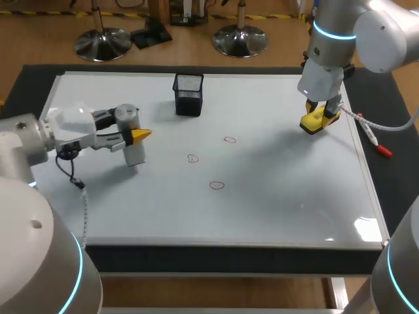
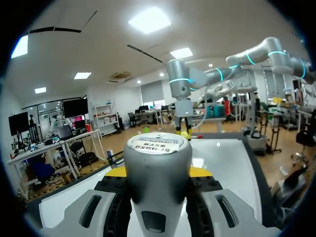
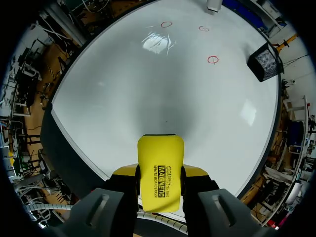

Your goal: Pick up the inspection probe, press it on each red-marked spot on the whiteboard one by one, put down the probe, pick up the eraser, and wipe off all the red marks.

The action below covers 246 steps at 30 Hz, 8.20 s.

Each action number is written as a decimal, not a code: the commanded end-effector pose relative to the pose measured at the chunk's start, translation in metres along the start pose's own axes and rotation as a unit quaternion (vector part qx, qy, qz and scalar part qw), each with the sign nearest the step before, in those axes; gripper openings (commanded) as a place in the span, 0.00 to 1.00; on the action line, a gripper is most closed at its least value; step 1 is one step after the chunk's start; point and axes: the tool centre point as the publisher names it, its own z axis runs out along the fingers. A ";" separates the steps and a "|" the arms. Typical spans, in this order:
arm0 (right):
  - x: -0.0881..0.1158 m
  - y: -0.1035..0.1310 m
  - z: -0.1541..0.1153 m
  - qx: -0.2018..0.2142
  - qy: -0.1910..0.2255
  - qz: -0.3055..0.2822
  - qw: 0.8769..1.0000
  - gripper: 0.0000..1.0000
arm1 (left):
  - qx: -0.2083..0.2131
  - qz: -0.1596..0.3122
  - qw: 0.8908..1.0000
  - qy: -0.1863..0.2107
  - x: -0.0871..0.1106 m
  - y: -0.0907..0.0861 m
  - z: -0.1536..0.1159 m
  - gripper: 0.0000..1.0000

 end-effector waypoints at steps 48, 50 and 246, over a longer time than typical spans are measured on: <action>0.000 -0.001 -0.001 0.001 0.001 0.000 1.000 0.00 | -0.002 0.002 0.987 -0.162 -0.015 0.000 -0.115 0.00; 0.000 -0.001 -0.001 0.001 0.001 0.000 1.000 0.00 | -0.002 0.002 0.987 -0.162 -0.015 0.000 -0.115 0.00; 0.040 0.028 0.002 0.030 0.000 0.001 1.000 0.00 | -0.002 0.002 0.987 -0.162 -0.015 0.000 -0.115 0.00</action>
